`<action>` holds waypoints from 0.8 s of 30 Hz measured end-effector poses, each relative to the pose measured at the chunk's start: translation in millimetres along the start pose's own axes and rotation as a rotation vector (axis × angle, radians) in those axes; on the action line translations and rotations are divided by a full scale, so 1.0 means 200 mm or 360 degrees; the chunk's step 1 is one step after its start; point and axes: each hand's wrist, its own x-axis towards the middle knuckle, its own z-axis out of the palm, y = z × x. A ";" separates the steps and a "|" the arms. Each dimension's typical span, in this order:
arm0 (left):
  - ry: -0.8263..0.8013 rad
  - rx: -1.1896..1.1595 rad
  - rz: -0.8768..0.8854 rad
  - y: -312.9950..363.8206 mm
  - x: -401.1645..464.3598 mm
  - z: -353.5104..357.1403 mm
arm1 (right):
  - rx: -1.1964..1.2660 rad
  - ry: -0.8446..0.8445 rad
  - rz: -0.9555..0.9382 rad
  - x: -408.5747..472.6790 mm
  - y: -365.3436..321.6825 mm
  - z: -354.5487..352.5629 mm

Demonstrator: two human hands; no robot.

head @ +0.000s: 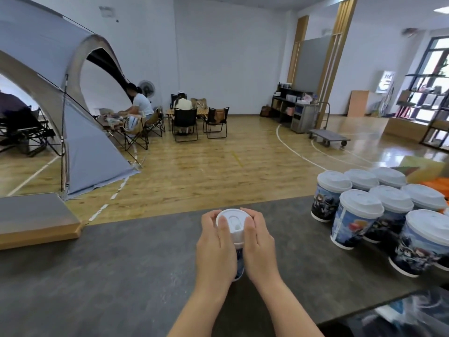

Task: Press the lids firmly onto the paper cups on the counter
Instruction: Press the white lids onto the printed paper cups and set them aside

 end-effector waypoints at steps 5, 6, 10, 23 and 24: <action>0.0149 0.0267 0.0121 -0.02 0.01 0.03 | 0.0009 0.0121 -0.0073 -0.03 0.05 0.05; 0.0190 0.0282 0.0141 -0.03 0.01 0.04 | 0.0014 0.0142 -0.0099 -0.03 0.07 0.05; 0.0301 0.0233 0.0175 -0.04 0.00 0.07 | -0.0065 0.0091 -0.0168 -0.02 0.11 0.04; 0.0343 0.0091 0.0199 -0.06 0.01 0.08 | -0.0170 -0.0052 -0.0215 -0.01 0.15 0.00; 0.0333 0.0092 0.0203 -0.06 0.01 0.07 | -0.0167 -0.0041 -0.0230 -0.01 0.14 0.00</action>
